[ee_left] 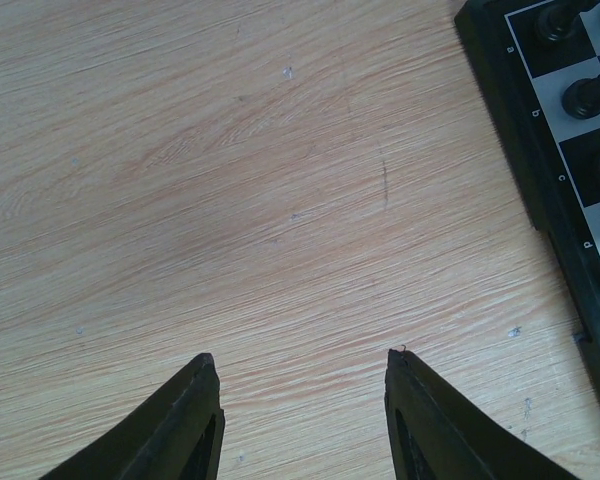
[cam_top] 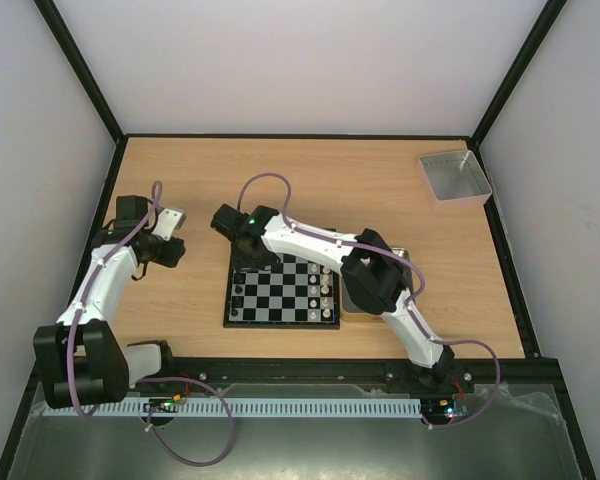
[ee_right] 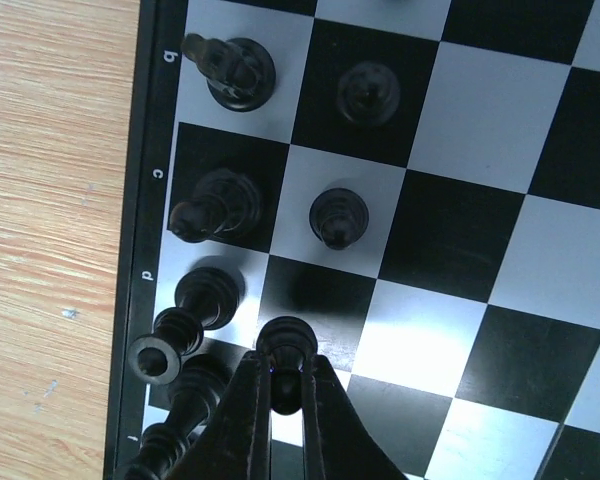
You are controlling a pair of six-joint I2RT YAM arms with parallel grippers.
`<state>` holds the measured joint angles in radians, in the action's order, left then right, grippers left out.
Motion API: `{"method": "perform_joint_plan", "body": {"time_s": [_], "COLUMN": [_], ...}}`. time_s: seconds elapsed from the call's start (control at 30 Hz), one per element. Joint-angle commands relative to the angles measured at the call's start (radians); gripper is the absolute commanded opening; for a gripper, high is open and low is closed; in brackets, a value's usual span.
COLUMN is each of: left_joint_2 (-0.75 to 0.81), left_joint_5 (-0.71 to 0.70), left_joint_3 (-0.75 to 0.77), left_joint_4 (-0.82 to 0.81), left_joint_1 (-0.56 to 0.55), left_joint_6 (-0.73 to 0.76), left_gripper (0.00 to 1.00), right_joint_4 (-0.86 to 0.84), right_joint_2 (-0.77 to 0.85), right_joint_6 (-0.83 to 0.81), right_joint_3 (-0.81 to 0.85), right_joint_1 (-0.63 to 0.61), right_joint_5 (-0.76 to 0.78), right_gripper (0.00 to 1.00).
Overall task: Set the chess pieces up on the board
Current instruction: Place the chess piece on the chessboard.
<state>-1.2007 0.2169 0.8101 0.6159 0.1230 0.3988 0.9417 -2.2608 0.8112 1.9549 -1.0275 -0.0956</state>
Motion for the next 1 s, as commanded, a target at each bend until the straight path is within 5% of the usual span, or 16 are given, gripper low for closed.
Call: {"method": "perform_joint_plan", "body": {"time_s": [0.0, 0.73, 0.97], "left_joint_2": [0.024, 0.011, 0.004], "left_joint_5": [0.003, 0.014, 0.019], "left_joint_3": [-0.014, 0.001, 0.004], "left_joint_4": [-0.004, -0.001, -0.003], "left_joint_1": [0.006, -0.013, -0.013], "left_joint_6": [0.000, 0.000, 0.001], "left_gripper": [0.45, 0.45, 0.45], "right_joint_4": [0.025, 0.002, -0.001], "right_joint_2": [-0.014, -0.043, -0.040], "right_joint_6": [-0.006, 0.010, 0.010], "right_joint_3": [0.002, -0.025, -0.023], "right_joint_1": [-0.005, 0.009, 0.010], "right_joint_5": [0.002, -0.004, -0.002], "right_gripper": [0.03, 0.06, 0.19]}}
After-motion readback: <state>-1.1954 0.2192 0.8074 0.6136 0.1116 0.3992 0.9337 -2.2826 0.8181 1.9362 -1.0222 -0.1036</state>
